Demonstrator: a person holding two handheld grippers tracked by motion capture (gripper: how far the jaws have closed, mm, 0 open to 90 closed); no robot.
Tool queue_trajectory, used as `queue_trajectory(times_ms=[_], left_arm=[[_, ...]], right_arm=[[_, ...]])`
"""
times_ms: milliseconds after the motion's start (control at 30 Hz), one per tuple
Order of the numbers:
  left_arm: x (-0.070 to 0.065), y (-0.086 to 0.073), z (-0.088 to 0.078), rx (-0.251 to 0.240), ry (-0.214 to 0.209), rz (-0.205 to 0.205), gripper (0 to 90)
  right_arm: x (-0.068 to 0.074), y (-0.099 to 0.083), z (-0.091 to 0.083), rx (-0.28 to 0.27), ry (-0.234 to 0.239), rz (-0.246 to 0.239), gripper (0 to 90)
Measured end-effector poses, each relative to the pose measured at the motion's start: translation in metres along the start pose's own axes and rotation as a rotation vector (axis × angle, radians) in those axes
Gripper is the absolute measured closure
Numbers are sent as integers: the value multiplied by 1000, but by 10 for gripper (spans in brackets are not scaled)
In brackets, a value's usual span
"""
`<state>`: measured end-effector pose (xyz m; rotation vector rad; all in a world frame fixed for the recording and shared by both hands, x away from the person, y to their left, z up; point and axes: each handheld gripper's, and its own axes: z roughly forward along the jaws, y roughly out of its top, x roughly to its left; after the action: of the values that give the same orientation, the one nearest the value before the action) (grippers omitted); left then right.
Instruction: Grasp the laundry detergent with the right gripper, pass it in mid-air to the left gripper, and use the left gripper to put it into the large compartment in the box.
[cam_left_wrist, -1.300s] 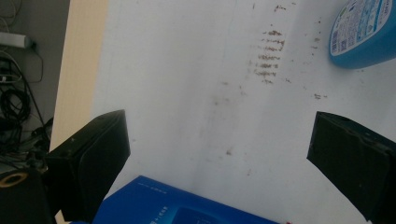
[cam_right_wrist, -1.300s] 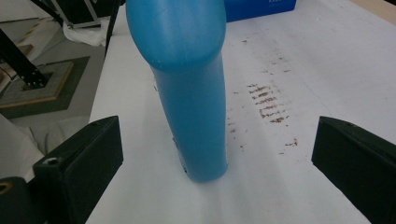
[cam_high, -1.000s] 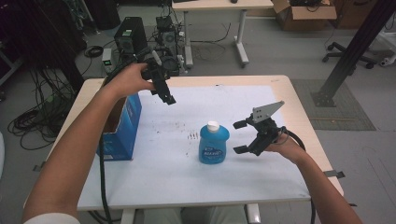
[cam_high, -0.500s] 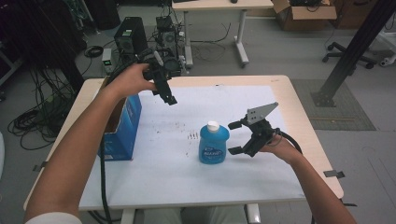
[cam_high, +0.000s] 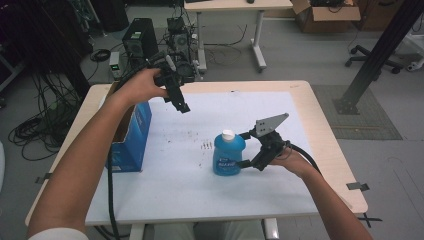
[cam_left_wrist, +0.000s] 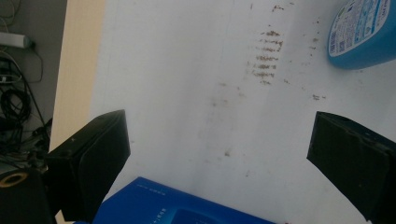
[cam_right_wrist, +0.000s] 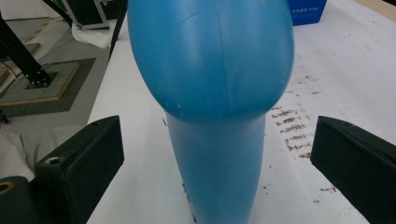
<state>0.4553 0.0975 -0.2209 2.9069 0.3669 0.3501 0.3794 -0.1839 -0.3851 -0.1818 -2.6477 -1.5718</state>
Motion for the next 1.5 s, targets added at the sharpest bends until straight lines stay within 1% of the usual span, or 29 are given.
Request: queue_trajectory(times_ms=[100, 333, 567, 833, 900, 1000, 1233, 1400, 1500], left_arm=[[0, 0, 0, 3, 0, 4, 60], [0, 0, 0, -1, 1, -3, 61], [0, 0, 0, 0, 1, -4, 61], [0, -1, 0, 4, 1, -2, 61], [0, -1, 0, 3, 1, -4, 61], [0, -1, 0, 3, 2, -4, 61], [0, -1, 0, 4, 2, -2, 61], [0, -2, 0, 2, 4, -6, 61], [0, -2, 0, 1, 4, -6, 62]], right_arm=[[0, 0, 3, -8, 3, 3, 25], [-1, -1, 10, -32, 3, 6, 30], [0, -1, 18, -34, 2, 0, 34], [0, -1, 21, -51, 2, -10, 65], [-1, -2, 21, -51, 12, -9, 81], [-1, -2, 22, -49, 14, -9, 95], [-3, -2, 21, -59, 33, -11, 183], [-4, -2, 20, -55, 36, -11, 205], [-4, -2, 20, -54, 39, -18, 240]])
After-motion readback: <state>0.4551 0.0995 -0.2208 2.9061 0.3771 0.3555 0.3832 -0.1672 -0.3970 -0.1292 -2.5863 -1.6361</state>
